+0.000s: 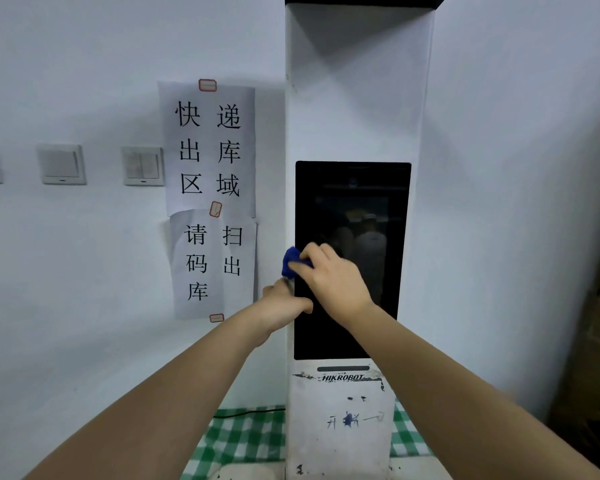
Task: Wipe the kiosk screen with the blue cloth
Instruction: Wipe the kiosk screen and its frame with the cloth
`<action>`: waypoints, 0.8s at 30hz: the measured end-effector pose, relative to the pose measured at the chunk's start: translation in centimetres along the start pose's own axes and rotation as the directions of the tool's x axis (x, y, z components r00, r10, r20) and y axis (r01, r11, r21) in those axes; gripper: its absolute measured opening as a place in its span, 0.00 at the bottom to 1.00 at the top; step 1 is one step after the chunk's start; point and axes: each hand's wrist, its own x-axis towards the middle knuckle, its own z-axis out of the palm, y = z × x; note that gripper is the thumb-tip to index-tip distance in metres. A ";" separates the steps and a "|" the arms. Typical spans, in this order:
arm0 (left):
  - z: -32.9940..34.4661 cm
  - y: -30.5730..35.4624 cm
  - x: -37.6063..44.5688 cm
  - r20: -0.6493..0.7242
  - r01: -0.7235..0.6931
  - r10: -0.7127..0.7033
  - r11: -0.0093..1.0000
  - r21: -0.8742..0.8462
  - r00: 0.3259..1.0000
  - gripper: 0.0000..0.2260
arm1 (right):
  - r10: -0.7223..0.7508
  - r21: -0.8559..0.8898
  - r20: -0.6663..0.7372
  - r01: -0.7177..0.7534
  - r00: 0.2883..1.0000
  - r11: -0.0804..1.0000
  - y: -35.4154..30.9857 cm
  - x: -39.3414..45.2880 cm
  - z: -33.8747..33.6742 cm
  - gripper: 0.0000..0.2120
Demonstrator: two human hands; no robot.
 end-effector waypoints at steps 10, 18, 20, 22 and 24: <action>-0.2 0.2 -0.4 0.066 0.013 -0.013 1.000 -0.009 0.998 0.22 | 0.080 0.011 -0.028 -0.080 0.996 0.997 0.1 0.6 -0.1 0.26; -0.4 0.2 -0.6 0.066 0.028 -0.027 0.999 -0.016 0.997 0.24 | 0.195 0.040 -0.047 -0.193 0.980 0.980 0.7 1.4 -0.9 0.24; -0.4 0.1 -0.6 0.059 0.029 -0.028 0.999 -0.026 0.998 0.30 | 0.163 0.040 -0.039 -0.161 0.986 0.986 0.2 0.9 -0.4 0.25; -0.3 0.1 -0.6 0.041 0.027 -0.026 0.999 -0.036 0.999 0.30 | -0.003 0.009 0.016 0.003 1.000 1.000 -0.2 -0.1 0.1 0.27; -0.3 0.1 -0.6 0.035 0.031 -0.029 0.998 -0.048 0.999 0.31 | -0.099 -0.013 0.056 0.100 0.994 0.995 0.0 -0.6 0.0 0.26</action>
